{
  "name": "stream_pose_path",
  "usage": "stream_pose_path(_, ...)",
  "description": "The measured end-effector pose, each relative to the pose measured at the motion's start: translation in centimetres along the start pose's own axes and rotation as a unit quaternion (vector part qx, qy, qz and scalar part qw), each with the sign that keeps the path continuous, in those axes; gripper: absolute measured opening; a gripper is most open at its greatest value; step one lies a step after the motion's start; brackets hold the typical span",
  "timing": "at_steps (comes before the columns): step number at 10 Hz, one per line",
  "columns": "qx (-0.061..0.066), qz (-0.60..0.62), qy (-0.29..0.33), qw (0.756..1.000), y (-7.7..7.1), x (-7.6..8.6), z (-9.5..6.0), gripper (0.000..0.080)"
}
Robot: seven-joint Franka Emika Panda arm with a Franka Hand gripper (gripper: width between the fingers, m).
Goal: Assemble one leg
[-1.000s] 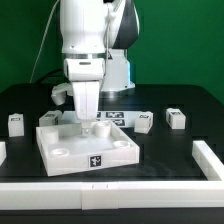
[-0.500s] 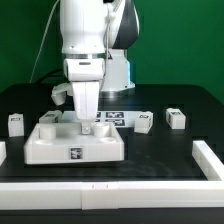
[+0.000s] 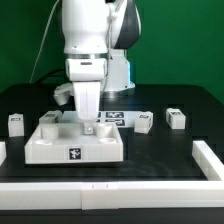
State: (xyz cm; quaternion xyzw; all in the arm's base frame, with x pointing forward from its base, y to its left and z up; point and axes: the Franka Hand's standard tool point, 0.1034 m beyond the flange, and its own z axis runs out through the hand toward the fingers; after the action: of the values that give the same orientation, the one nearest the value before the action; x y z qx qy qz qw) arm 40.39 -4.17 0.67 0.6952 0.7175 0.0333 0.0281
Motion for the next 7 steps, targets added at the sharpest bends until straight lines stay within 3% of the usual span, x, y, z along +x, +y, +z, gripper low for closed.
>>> stream_pose_path(2, 0.005, 0.008, -0.001, 1.0, 0.7, 3.2, 0.1, 0.0061)
stream_pose_path(3, 0.014, 0.039, -0.005, 0.999, 1.1, 5.0, 0.1, 0.0061)
stream_pose_path(5, 0.056, 0.081, -0.041, 0.994, 2.3, 8.5, 0.0, 0.0061)
stream_pose_path(6, 0.05, 0.064, -0.041, 0.996, 2.7, 8.5, 0.0, 0.0061)
stream_pose_path(7, 0.053, 0.068, -0.042, 0.995, 2.4, 8.2, 0.1, 0.0061)
